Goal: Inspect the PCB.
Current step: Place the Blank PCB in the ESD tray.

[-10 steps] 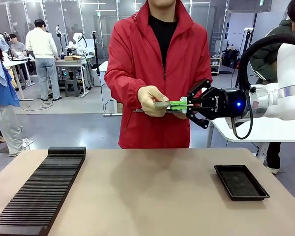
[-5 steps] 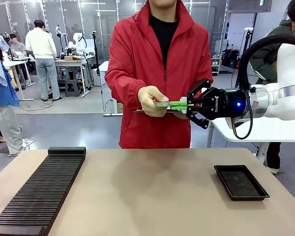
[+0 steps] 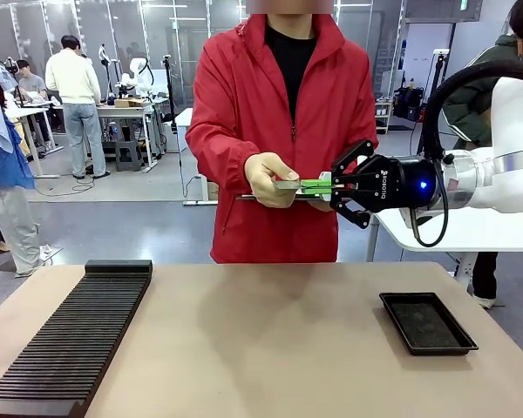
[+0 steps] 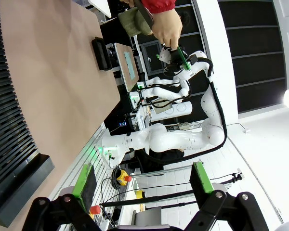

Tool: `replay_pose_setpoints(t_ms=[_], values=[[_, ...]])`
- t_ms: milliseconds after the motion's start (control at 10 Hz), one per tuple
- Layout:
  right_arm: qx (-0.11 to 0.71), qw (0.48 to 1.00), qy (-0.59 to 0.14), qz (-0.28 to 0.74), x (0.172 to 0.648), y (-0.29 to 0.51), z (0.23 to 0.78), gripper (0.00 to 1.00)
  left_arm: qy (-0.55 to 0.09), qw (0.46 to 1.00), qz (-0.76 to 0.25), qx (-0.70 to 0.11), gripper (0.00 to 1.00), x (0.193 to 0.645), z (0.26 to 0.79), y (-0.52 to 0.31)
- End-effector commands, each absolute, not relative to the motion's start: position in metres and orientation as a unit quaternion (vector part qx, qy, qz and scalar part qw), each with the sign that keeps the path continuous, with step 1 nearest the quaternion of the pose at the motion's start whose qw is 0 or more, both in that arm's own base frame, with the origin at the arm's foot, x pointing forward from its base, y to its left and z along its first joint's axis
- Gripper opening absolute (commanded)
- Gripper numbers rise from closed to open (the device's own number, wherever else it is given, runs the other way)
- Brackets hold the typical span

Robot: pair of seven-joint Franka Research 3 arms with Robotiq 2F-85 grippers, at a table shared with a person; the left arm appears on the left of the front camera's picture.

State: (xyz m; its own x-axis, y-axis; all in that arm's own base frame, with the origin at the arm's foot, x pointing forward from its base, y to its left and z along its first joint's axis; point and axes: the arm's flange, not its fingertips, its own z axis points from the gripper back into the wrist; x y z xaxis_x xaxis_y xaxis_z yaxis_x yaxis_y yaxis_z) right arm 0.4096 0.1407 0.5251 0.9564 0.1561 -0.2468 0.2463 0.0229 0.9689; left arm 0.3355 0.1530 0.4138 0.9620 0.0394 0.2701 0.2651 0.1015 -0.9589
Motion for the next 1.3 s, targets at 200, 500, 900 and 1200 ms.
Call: replay_pose_setpoints(t_ms=[200, 500, 900, 1200], values=[[0.698, 0.701, 0.143, -0.032, 0.4099, 0.1415, 0.5255, 0.0, -0.111, 0.732, -0.079, -0.668, 1.0, 0.333, 0.4139, 0.1533], [0.698, 0.701, 0.143, -0.032, 0.4099, 0.1415, 0.5255, 0.0, -0.111, 0.732, -0.079, -0.668, 1.0, 0.333, 0.4139, 0.1533], [0.698, 0.701, 0.143, -0.032, 0.4099, 0.1415, 0.5255, 0.0, -0.111, 0.732, -0.079, -0.668, 1.0, 0.333, 0.4139, 0.1533], [0.698, 0.701, 0.143, -0.032, 0.4099, 0.1415, 0.5255, 0.0, -0.111, 0.732, -0.079, -0.668, 1.0, 0.333, 0.4139, 0.1533]])
